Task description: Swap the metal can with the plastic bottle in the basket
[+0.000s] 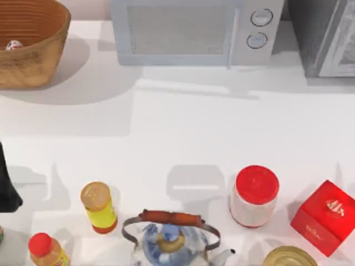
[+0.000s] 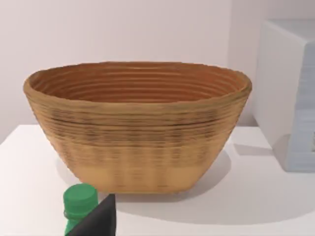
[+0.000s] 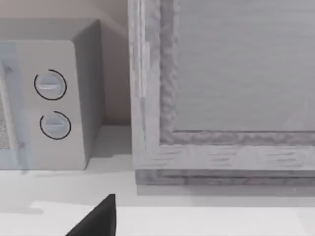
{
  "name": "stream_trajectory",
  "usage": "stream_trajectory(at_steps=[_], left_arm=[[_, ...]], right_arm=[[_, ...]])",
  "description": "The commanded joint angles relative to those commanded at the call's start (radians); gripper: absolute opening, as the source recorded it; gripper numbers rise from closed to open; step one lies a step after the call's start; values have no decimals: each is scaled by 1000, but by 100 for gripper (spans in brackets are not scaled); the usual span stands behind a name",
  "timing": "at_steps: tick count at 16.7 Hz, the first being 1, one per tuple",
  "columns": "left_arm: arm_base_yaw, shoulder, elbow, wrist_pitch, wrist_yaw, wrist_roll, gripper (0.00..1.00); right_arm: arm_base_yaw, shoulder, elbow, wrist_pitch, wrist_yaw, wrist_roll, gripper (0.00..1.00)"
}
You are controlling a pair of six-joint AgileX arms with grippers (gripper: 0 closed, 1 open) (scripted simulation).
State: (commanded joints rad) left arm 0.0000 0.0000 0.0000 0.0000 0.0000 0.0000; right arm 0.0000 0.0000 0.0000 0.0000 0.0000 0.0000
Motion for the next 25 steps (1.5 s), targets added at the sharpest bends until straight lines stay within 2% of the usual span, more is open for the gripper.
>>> stream_trajectory(at_steps=[5, 9, 15, 25], left_arm=[[9, 36, 54, -15, -1, 4, 100], [37, 192, 269, -86, 3, 18, 100], [84, 644, 790, -310, 39, 46, 100], [149, 1716, 1837, -879, 159, 92, 100]], right_arm=[[0, 0, 0, 0, 0, 0, 100], [0, 0, 0, 0, 0, 0, 100], [0, 0, 0, 0, 0, 0, 100], [0, 0, 0, 0, 0, 0, 100]])
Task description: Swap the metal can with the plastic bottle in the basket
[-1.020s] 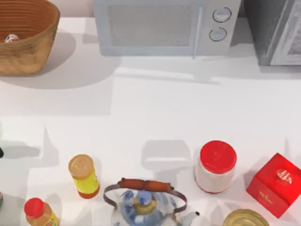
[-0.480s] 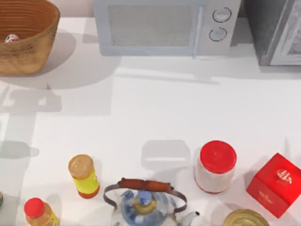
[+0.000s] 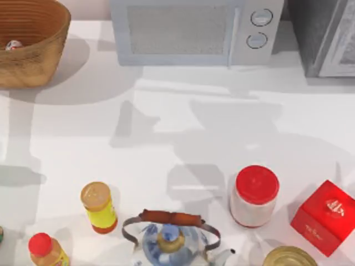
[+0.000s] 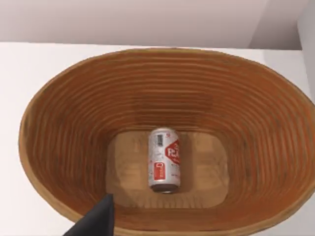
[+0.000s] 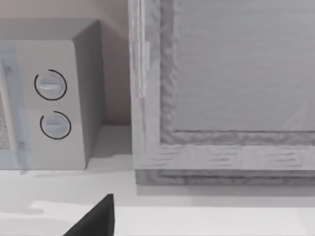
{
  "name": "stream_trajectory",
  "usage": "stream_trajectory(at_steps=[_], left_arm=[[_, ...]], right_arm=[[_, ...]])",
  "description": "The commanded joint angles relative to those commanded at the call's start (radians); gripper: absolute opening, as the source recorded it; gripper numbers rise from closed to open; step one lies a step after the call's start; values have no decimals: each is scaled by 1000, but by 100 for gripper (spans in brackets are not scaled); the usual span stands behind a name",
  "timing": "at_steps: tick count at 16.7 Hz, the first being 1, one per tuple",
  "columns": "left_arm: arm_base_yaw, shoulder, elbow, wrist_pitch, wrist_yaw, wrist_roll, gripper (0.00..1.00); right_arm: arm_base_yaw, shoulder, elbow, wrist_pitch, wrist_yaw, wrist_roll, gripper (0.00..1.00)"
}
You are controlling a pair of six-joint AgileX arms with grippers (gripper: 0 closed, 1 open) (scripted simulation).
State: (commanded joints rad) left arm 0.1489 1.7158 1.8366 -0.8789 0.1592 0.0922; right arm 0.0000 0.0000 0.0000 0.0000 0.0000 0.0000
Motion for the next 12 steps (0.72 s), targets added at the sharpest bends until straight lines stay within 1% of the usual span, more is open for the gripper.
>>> stream_trajectory(at_steps=[4, 7, 9, 12], left_arm=[[18, 411, 387, -219, 52, 16, 100], [28, 672, 638, -355, 87, 27, 100], [34, 816, 782, -427, 107, 34, 100], [39, 978, 951, -505, 131, 42, 100]], right_arm=[[0, 0, 0, 0, 0, 0, 100], [0, 0, 0, 0, 0, 0, 100], [0, 0, 0, 0, 0, 0, 100], [0, 0, 0, 0, 0, 0, 100]])
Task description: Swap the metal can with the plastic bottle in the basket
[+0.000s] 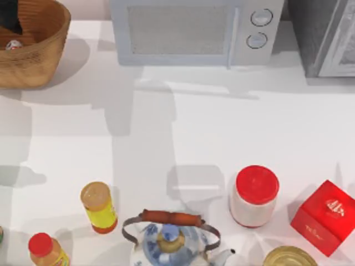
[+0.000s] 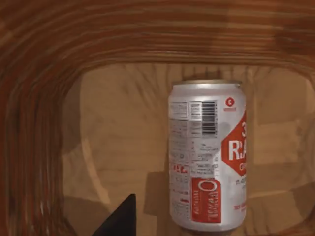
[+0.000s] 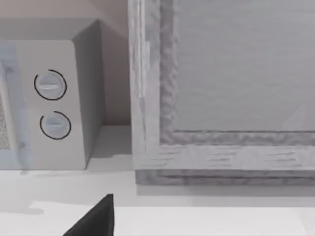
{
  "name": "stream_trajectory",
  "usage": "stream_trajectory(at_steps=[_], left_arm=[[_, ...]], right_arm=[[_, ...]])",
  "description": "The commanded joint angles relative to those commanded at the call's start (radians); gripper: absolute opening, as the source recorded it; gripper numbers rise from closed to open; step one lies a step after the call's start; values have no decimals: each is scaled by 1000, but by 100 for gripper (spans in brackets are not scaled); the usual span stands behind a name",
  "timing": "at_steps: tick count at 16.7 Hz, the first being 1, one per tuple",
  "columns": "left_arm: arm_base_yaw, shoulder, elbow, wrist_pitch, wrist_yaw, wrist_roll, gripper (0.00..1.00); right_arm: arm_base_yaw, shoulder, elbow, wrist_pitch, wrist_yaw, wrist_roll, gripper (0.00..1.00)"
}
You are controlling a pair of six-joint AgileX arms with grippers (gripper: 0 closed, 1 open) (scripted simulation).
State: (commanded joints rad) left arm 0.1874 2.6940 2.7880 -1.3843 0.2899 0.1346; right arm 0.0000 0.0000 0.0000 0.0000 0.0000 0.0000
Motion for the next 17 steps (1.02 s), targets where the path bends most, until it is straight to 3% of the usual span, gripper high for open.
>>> stream_trajectory(at_steps=[4, 17], left_arm=[[2, 100, 112, -45, 16, 6, 100], [-11, 135, 120, -18, 14, -7, 100]], right_arm=[[0, 0, 0, 0, 0, 0, 100], [0, 0, 0, 0, 0, 0, 100]])
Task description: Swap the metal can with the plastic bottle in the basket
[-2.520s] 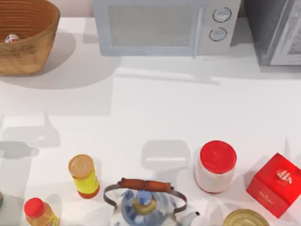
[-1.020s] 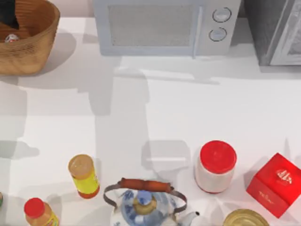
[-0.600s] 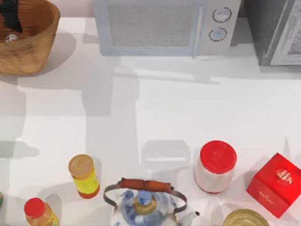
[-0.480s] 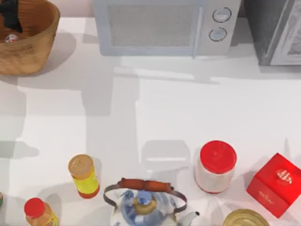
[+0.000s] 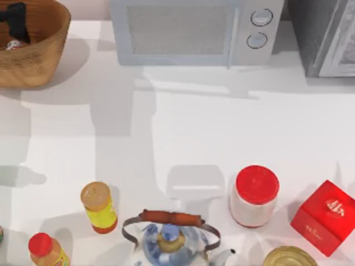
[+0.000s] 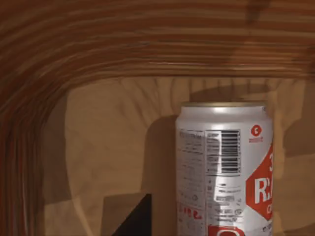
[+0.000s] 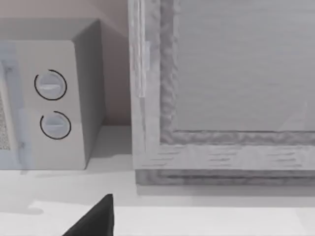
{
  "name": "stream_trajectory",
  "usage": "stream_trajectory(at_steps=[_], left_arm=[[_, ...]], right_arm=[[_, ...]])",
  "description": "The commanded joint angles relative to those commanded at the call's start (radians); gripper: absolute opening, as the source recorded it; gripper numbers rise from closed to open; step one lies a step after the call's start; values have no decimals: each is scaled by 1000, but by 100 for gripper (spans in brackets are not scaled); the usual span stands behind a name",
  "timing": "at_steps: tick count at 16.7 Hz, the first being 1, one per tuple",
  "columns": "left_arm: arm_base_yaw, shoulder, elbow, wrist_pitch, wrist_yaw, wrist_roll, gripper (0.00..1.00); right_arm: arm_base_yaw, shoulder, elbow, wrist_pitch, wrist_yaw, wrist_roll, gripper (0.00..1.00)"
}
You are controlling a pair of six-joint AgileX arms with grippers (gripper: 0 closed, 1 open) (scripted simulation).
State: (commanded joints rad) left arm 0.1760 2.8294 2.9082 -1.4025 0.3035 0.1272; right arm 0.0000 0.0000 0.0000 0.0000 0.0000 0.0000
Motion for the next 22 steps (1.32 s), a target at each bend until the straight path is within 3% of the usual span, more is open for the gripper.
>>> stream_trajectory(at_steps=[14, 22], left_arm=[[-18, 78, -6, 90, -3, -18, 100], [-18, 78, -6, 90, -3, -18, 40]], right_arm=[[0, 0, 0, 0, 0, 0, 100], [0, 0, 0, 0, 0, 0, 100]])
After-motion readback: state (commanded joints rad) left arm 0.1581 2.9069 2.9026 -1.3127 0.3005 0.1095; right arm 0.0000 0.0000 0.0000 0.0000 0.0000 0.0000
